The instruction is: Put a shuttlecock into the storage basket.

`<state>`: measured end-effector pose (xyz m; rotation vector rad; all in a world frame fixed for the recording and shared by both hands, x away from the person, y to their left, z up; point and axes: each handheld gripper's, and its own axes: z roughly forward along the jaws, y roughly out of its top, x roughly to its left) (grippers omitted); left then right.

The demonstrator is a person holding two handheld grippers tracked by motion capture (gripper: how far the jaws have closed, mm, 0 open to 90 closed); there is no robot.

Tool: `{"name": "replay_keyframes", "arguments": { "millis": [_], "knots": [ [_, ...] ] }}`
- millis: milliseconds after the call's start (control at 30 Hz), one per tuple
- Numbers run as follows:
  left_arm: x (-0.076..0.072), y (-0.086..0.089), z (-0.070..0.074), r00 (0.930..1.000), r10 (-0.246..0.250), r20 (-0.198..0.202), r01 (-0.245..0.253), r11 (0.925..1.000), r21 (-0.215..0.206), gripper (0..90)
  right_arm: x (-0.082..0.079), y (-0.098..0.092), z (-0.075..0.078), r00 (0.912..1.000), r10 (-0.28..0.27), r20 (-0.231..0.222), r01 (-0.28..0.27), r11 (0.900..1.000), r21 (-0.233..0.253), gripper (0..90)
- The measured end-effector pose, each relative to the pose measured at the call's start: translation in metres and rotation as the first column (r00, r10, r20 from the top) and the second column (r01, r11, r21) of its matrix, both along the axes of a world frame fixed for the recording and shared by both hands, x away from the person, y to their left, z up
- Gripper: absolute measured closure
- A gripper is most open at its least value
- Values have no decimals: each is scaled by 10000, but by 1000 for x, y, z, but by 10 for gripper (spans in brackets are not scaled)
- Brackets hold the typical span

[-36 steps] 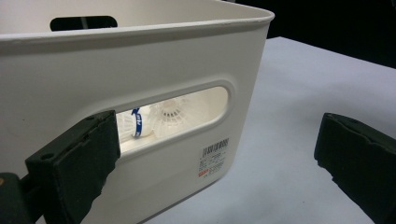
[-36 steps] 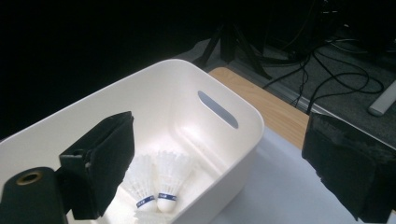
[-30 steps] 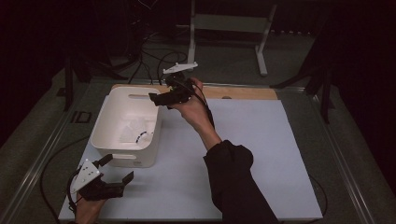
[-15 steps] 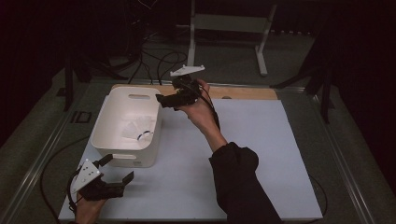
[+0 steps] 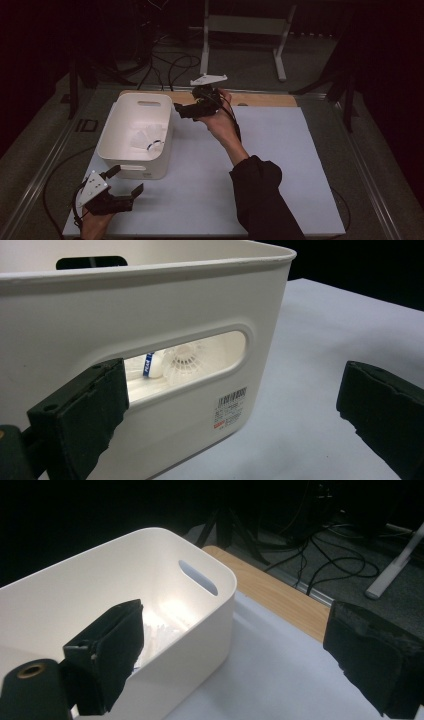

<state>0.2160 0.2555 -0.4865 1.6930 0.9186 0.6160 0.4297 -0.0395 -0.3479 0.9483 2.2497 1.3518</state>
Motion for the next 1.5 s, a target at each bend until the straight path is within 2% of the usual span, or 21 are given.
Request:
{"name": "replay_keyframes", "arguments": {
  "millis": [300, 867, 1167, 1400, 1500],
  "knots": [
    [0, -1, 0, 9999, 133, -4, -133, 9998, 153, 10, -7, -15, -8, 9994, -283, 199, 289, 9992, -264, 93],
    [-1, 0, 0, 9998, 204, 77, -205, 9997, 130, 10, -17, -55, -24, 9965, -821, 132, 823, 9966, -102, 92],
    [-1, -1, 0, 9998, 206, 54, -206, 9997, 139, 10, -28, -79, -38, 9942, -1074, 81, 1074, 9942, 81, 92],
    [-1, -1, 0, 9998, 213, 63, -214, 9997, 127, 10, -41, -96, -48, 9908, -1350, 46, 1350, 9909, 2, 80],
    [-1, -1, 0, 9998, 211, 63, -212, 9997, 114, 10, -47, -103, -52, 9899, -1415, 108, 1417, 9898, -170, 76]
  ]
}}
